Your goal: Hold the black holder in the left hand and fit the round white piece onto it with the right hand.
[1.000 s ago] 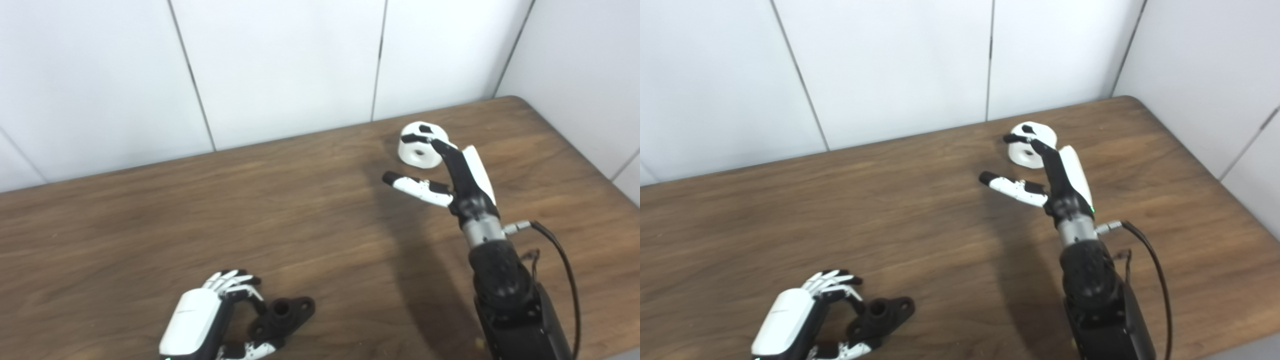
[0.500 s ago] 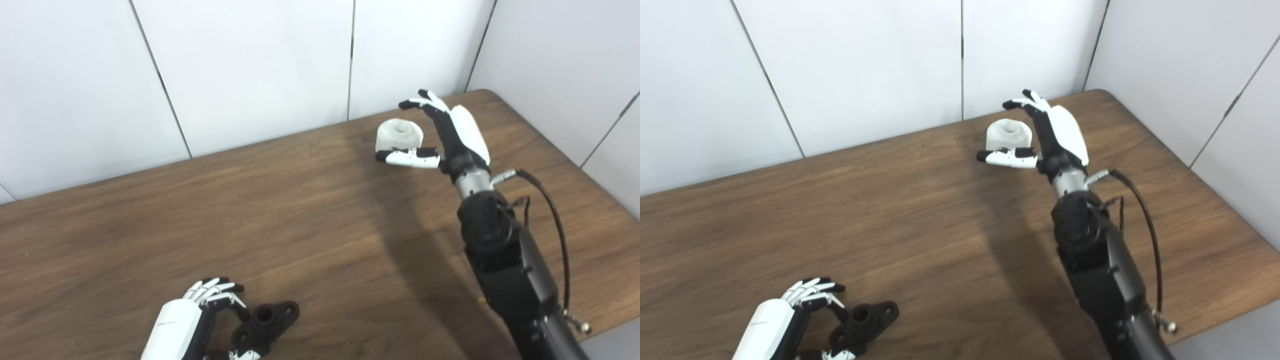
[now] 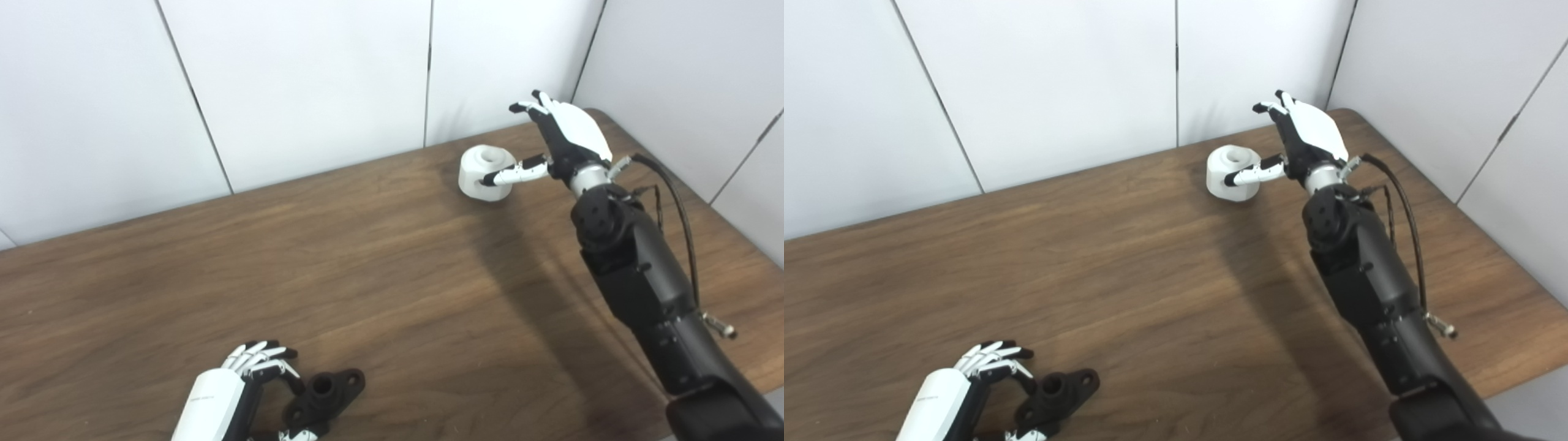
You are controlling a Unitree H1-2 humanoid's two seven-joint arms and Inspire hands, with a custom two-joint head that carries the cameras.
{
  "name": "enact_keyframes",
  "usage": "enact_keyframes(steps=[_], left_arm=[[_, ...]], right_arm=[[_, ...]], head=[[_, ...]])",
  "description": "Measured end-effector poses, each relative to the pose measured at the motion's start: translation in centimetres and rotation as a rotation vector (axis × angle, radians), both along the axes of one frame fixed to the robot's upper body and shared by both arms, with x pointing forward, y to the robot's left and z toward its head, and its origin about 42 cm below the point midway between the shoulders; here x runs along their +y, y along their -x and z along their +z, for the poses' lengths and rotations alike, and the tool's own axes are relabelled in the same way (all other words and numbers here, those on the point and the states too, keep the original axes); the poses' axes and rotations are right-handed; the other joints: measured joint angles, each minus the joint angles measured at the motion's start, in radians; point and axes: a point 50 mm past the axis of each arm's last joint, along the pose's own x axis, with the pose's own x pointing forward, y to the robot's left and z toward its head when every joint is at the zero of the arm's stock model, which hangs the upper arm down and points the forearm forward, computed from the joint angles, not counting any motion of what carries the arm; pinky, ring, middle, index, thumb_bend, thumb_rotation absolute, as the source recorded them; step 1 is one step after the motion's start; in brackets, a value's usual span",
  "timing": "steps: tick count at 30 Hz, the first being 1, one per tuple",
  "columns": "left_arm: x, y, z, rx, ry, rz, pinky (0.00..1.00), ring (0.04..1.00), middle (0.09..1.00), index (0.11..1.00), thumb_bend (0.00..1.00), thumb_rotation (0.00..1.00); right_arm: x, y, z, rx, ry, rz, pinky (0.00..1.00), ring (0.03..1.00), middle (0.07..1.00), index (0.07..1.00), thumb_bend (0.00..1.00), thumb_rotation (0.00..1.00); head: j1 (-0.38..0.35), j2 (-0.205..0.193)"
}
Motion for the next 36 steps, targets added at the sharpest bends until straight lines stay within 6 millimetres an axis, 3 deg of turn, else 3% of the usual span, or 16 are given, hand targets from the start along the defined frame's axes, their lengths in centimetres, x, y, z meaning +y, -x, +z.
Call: enact_keyframes(steps=[10,36], left_arm=[[0.0,0.0,-0.1,-0.004,0.004,-0.001,0.90,0.850,0.768,0.485,0.52,0.04],[-0.4,-0.2,-0.4,-0.012,0.022,-0.004,0.89,0.845,0.763,0.485,0.52,0.04]], right_arm=[[-0.9,-2.2,0.4,0.138,0.089,-0.023,1.00,1.000,1.000,0.888,1.00,0.31],[-1.1,-3.6,-1.3,0.217,0.099,-0.043,1.00,1.000,1.000,0.740,0.98,0.35]], head=[[0.003,-0.002],[0.017,-0.011]])
